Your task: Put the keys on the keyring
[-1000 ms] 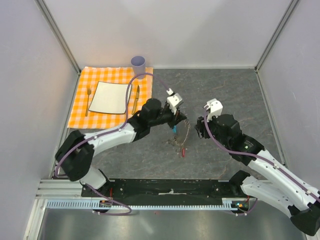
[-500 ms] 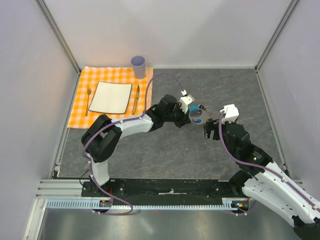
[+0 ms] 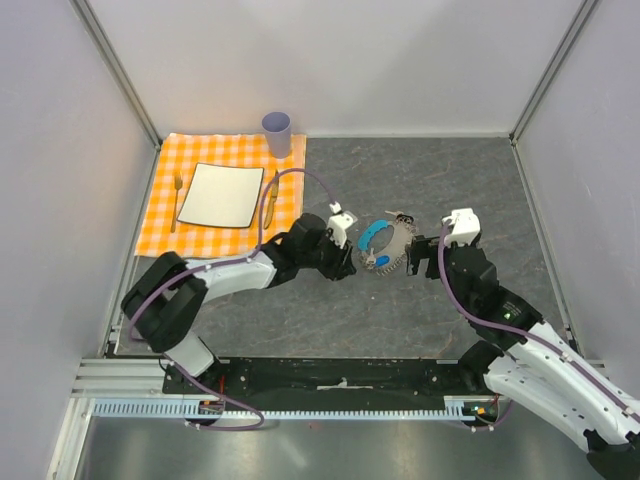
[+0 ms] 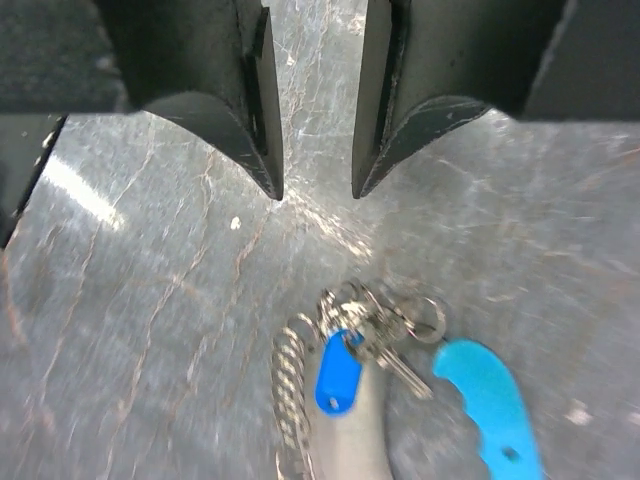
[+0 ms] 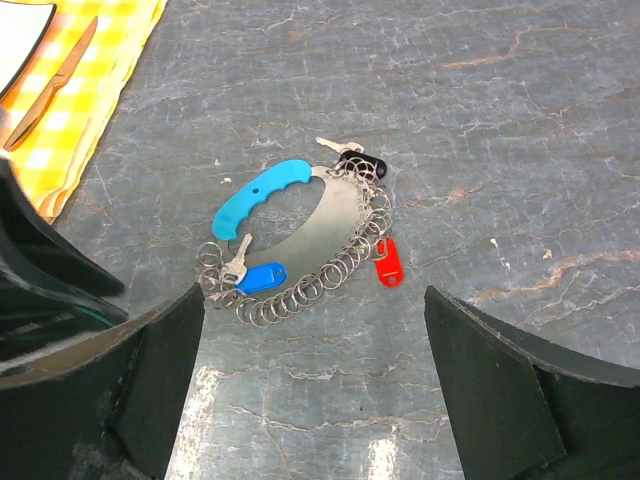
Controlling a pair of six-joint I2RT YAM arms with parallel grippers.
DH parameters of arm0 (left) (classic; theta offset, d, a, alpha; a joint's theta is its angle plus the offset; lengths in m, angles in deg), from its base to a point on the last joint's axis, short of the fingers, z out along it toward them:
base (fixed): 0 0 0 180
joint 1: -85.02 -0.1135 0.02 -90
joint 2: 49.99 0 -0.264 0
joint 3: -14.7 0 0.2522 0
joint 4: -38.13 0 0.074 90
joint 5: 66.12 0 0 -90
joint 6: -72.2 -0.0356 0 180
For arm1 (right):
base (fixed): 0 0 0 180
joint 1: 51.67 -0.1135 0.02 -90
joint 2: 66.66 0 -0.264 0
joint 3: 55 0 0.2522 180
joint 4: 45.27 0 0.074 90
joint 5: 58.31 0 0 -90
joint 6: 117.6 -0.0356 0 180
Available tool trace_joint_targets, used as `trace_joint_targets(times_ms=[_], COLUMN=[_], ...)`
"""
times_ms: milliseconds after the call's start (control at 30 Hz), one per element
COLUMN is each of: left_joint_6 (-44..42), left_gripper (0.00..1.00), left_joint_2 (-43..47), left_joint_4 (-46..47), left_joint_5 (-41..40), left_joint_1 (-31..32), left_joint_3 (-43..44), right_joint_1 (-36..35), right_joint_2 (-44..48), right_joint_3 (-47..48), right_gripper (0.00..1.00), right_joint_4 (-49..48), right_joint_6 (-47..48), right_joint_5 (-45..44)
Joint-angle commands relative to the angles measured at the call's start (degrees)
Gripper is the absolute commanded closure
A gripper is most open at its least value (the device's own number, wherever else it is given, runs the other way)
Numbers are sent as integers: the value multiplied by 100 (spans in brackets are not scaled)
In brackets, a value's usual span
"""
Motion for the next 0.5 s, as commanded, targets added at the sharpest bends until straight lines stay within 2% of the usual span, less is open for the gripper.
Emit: trace_joint_targets(times_ms=[0, 100, 200, 233, 267, 300, 333, 367, 467], left_joint_6=[517, 938, 1255, 1534, 1711, 1895, 2245, 2344, 2573], left_gripper=[58, 53, 49, 43, 28, 19, 9, 1, 1], left_joint_2=[825, 1228, 1877, 2054, 2230, 2449, 2843, 3091, 4040], left_joint_4=[24, -161, -607, -766, -846, -1308, -1469, -1601, -2356], left_joint_5=[-264, -342, -991, -1611, -2009, -2396, -3044, -3311, -4112], left_joint_1=[-422, -958, -1266, -1328, -1337, -1354, -1372, -1381, -1434], left_joint_3=[53, 36, -78, -131, -183, -227, -350, -429, -492], right_joint_1=[2, 11, 11, 20, 20, 20, 20, 20, 20], right_joint_2=[-247, -503, -644, -661, -636, -600, -574, -461, -145], right_joint_3=[15, 129, 252, 288, 297, 305, 314, 306, 279], right_gripper=[2, 2, 2, 2, 2, 2, 2, 2, 2], right_joint_4=[-158, -149, -132, -115, -106, -97, -88, -79, -18], right_joint_6=[-230, -371, -502, -572, -599, -617, -652, -696, -705], right_joint_5=[-325, -378, -483, -597, -650, -711, -895, -1001, -1544])
